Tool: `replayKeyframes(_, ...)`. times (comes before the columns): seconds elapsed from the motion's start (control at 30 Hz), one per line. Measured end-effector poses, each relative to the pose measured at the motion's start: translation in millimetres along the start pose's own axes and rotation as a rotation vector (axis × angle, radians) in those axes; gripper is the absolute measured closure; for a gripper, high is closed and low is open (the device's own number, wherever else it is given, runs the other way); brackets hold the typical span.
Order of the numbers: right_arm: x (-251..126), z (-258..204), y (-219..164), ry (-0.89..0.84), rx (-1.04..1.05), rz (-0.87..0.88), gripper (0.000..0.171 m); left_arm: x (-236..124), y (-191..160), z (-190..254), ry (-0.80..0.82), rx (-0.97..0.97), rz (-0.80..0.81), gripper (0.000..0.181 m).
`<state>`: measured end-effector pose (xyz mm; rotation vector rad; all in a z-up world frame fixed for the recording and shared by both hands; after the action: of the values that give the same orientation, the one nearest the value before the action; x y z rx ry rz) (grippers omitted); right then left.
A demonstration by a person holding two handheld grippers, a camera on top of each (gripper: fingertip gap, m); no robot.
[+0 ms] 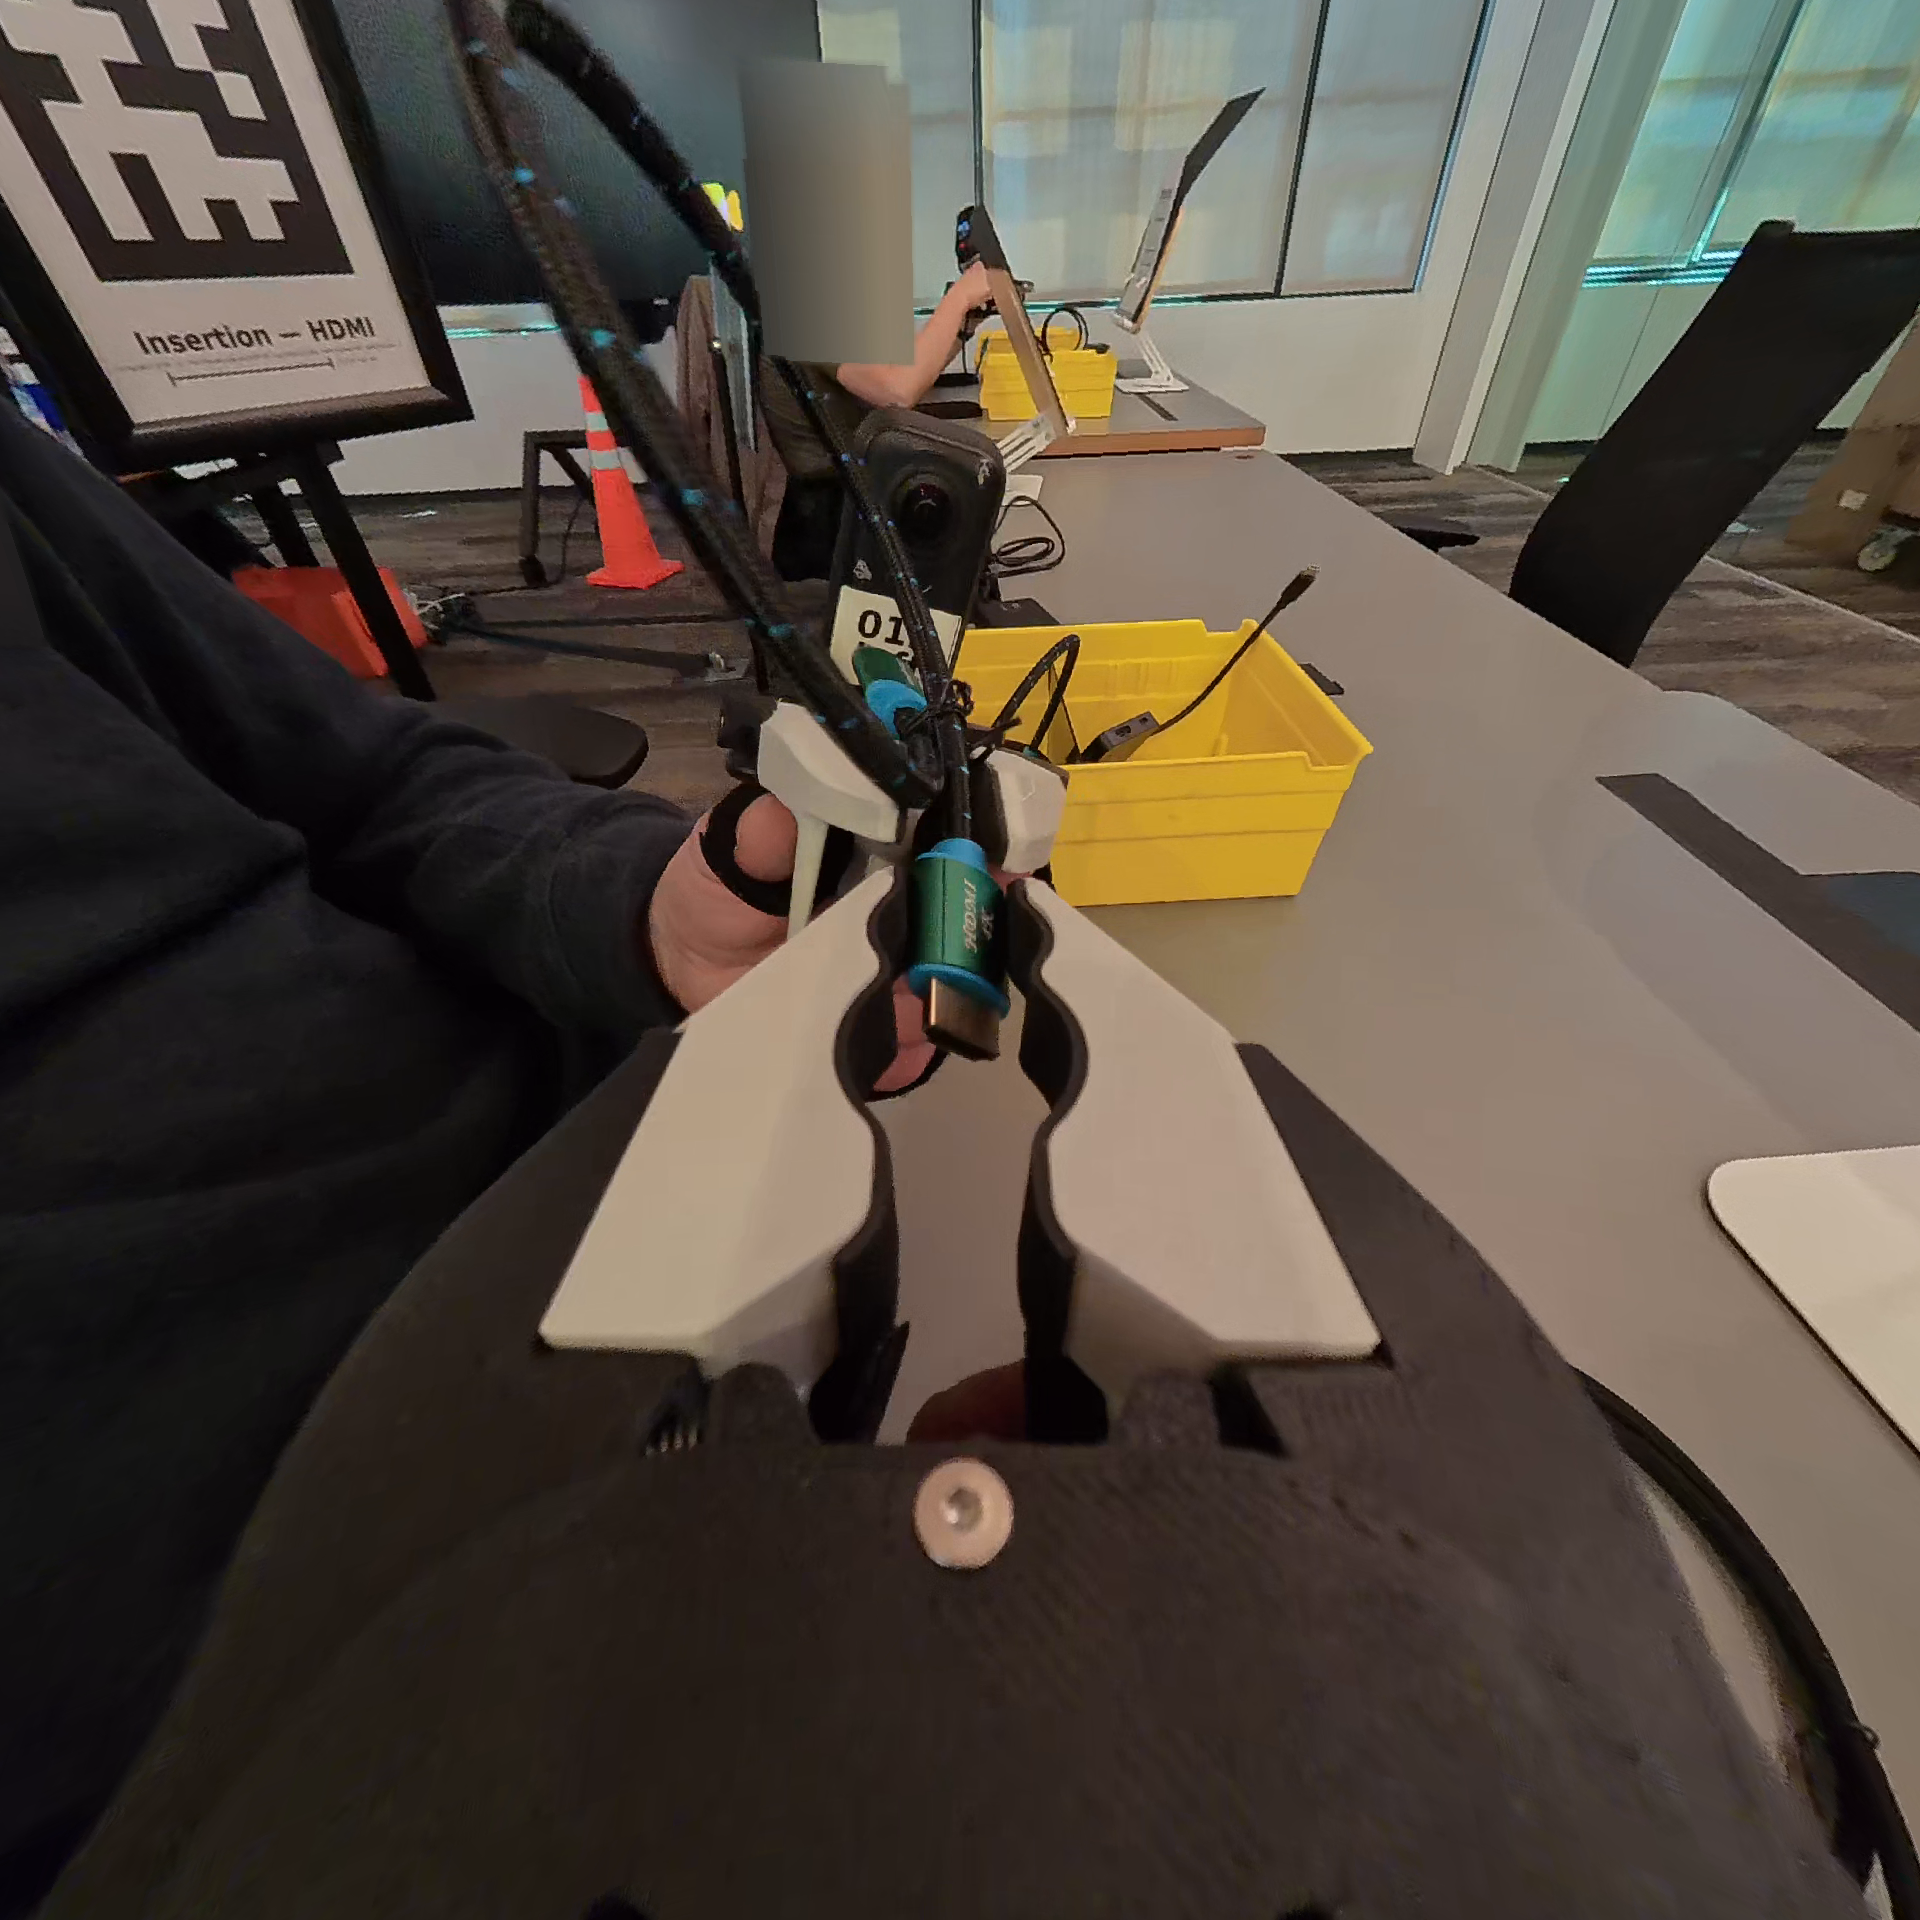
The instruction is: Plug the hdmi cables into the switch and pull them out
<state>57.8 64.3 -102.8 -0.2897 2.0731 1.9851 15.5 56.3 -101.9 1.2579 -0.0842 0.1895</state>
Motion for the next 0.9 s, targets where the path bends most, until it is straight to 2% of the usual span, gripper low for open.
replayKeyframes(0.17, 0.7, 1.3, 3.2, -0.023, 0.018, 0.009, 0.159, -3.8, 1.3, -3.6, 0.014, -0.018, 0.018, 0.169)
replayKeyframes(0.33, -3.7, 4.9, 1.2, -0.044, 0.054, 0.028, 0.151, -11.6, 7.4, -6.9, 0.028, -0.019, 0.054, 0.169)
replayKeyframes(0.57, -1.9, 3.2, 0.9, 0.004, 0.111, 0.085, 0.158, -11.0, 7.4, -4.6, 0.048, 0.057, 0.027, 0.169)
replayKeyframes(0.77, -3.0, 0.9, 4.2, -0.170, -0.106, 0.024, 0.161, -10.8, 9.7, -4.9, 0.027, 0.010, 0.030, 0.168)
replayKeyframes(0.9, -4.1, 0.6, 5.2, -0.345, -0.363, -0.094, 0.161, -8.2, 8.8, -6.1, 0.001, -0.055, 0.014, 0.157)
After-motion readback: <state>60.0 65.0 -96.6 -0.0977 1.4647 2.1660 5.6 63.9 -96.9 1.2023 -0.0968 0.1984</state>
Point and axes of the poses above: each gripper's, where its closed fingertips meet, x out along the fingers, y out of its top, z = x × y across the jaws, the point moved 3 cm from there along -x, back along the fingers, and after that the axes turned 11 degrees about -z, right-handed, at the moved point
